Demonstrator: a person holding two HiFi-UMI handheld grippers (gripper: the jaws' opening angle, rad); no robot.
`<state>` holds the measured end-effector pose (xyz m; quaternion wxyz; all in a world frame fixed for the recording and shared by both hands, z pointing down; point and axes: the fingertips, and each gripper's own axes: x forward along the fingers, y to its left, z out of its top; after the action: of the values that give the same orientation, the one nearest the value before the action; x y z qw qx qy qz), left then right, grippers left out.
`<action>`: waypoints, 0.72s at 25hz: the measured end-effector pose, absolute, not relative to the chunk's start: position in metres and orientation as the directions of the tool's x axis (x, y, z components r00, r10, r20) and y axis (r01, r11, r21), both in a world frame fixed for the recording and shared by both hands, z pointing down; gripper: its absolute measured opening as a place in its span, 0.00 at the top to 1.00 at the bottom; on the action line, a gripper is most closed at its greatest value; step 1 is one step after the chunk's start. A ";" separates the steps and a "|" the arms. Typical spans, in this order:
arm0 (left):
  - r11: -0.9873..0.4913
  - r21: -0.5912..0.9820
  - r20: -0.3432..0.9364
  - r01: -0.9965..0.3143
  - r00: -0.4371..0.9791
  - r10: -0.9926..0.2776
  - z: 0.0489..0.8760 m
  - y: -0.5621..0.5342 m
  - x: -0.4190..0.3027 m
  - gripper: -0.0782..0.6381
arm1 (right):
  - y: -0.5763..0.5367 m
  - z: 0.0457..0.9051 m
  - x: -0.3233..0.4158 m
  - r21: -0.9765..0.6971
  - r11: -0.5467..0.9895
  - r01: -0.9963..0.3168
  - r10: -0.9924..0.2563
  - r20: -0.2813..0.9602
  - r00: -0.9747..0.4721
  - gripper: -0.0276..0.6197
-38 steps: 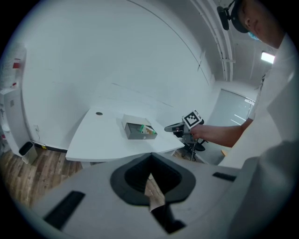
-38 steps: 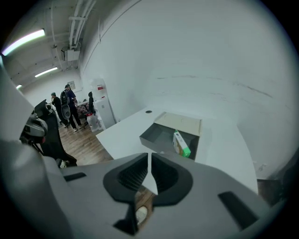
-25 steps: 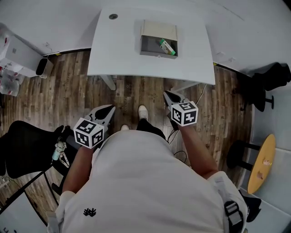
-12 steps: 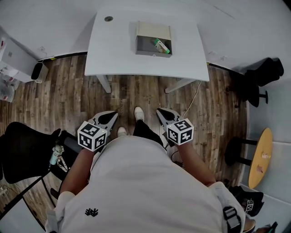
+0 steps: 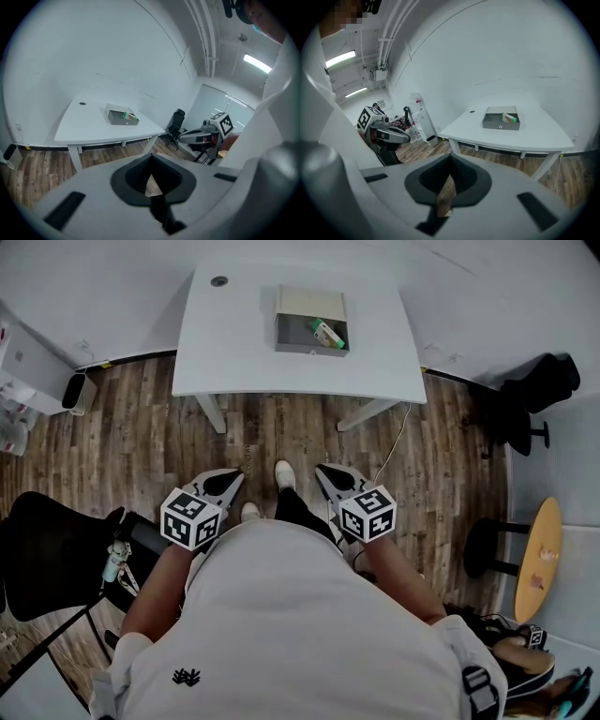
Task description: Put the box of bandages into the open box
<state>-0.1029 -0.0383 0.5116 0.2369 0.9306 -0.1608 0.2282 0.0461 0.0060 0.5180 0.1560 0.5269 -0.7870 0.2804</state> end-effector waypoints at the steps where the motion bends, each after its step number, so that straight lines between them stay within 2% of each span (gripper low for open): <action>1: -0.838 0.366 0.501 -0.404 0.845 -0.188 0.511 -0.037 -0.103 0.89 | 0.008 0.518 0.045 -0.277 0.288 -0.917 -0.741 0.541 -0.397 0.95; 18: -0.827 0.375 0.498 -0.419 0.844 -0.202 0.516 -0.037 -0.123 0.89 | 0.003 0.516 0.033 -0.240 0.316 -0.918 -0.733 0.553 -0.397 0.95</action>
<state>-0.1227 -0.0375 0.5165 0.2419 0.9291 -0.1671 0.2243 0.0326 0.0035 0.5163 0.1741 0.5208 -0.7923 0.2661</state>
